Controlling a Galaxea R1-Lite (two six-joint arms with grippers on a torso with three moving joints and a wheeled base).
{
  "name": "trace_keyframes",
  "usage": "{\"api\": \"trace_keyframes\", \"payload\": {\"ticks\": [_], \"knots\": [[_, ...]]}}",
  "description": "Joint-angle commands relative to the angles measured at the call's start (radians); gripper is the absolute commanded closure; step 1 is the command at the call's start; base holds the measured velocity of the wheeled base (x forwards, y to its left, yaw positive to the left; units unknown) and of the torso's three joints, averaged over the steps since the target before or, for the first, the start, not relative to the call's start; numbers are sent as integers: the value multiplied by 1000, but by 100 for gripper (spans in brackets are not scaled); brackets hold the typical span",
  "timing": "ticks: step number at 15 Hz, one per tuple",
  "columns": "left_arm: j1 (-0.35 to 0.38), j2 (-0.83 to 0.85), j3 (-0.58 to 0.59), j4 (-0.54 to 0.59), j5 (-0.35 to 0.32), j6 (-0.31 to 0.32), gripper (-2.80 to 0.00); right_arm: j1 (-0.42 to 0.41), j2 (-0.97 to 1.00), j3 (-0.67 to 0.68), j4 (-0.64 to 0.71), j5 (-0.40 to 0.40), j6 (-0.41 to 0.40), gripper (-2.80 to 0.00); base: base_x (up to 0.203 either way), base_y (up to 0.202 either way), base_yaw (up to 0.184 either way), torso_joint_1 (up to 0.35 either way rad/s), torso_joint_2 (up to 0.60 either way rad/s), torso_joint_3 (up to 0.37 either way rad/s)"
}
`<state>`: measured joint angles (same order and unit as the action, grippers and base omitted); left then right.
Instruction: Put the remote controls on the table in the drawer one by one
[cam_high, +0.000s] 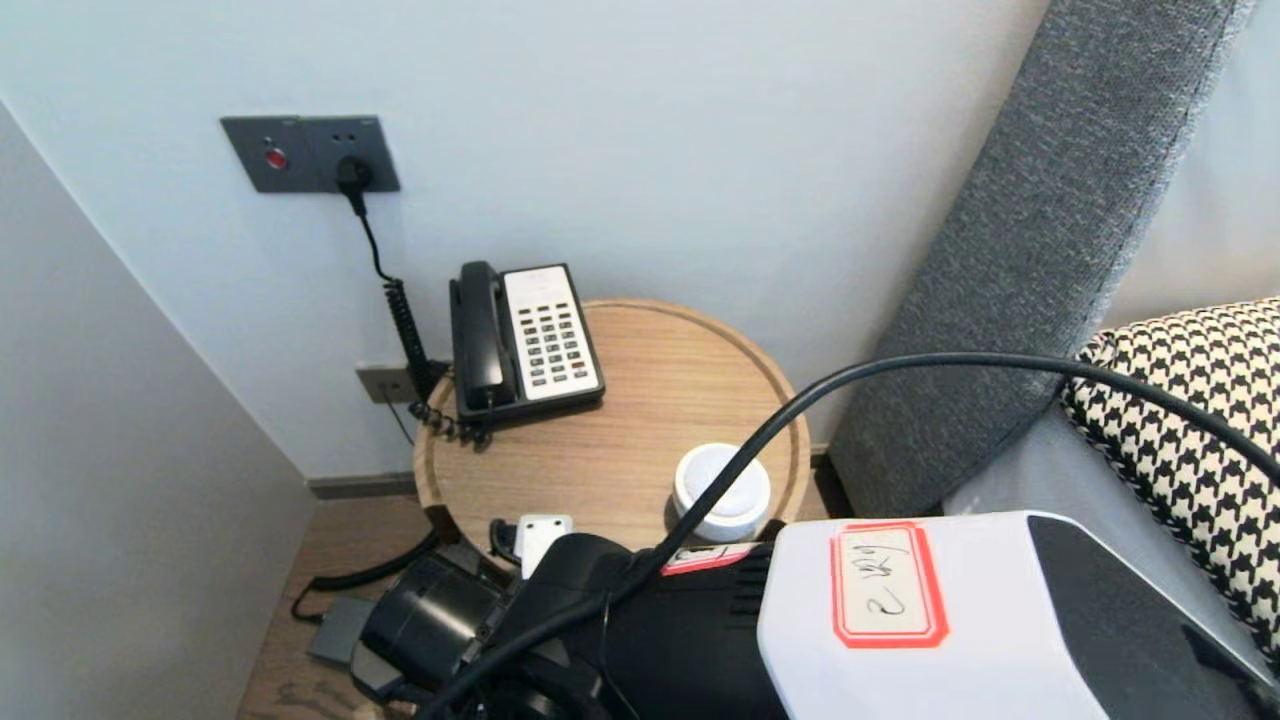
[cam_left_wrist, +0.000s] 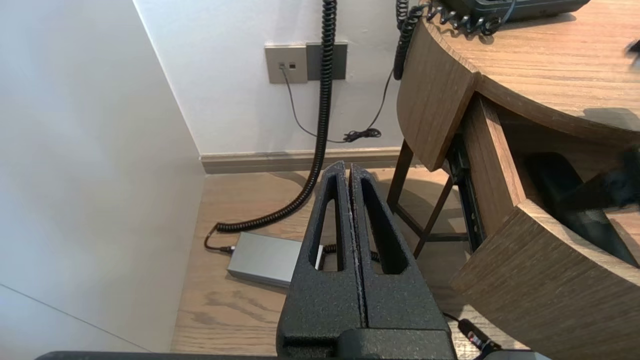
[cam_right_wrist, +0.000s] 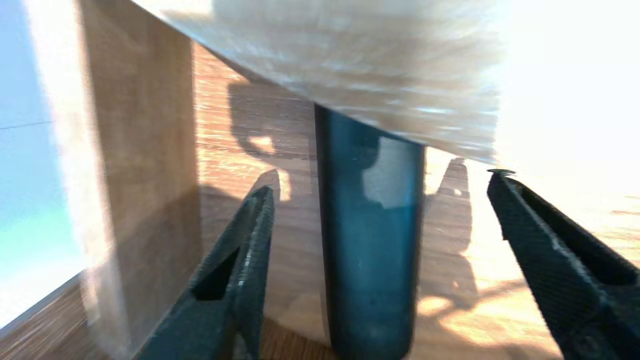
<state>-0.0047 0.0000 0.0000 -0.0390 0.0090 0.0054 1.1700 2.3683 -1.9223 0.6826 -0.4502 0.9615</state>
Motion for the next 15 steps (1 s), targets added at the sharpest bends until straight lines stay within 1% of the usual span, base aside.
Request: {"api": "trace_keyframes", "payload": {"ticks": [1, 2, 4, 6, 7, 8, 9, 13, 15], "knots": [[0, -2, 9, -1, 0, 1, 0, 2, -58, 6, 31, 7, 2, -280, 0, 0, 0, 0, 0, 0], [0, -2, 9, -1, 0, 1, 0, 3, -76, 6, 47, 27, 2, -280, 0, 0, 0, 0, 0, 0], [0, -2, 9, -1, 0, 1, 0, 3, -121, 7, 80, 93, 3, -280, 0, 0, 0, 0, 0, 0], [0, -2, 9, -1, 0, 1, 0, 1, -177, 12, 128, 182, 7, -280, 0, 0, 0, 0, 0, 0], [0, -2, 9, -1, 0, 1, 0, 0, -184, 15, 144, 196, 8, -280, 0, 0, 0, 0, 0, 0], [0, -2, 9, -1, 0, 1, 0, 0, -215, 20, 155, 202, 8, -247, 0, 0, 0, 0, 0, 0], [0, -2, 9, -1, 0, 1, 0, 0, -258, 31, 162, 205, 4, 0, 0, 0, 0, 0, 0, 0], [0, -2, 9, -1, 0, 1, 0, -21, -358, 38, 232, 202, -14, 0, 0, 0, 0, 0, 0, 0], [0, -2, 9, -1, 0, 1, 0, -54, -416, 45, 244, 199, -18, 0, 0, 0, 0, 0, 0, 0]]}}
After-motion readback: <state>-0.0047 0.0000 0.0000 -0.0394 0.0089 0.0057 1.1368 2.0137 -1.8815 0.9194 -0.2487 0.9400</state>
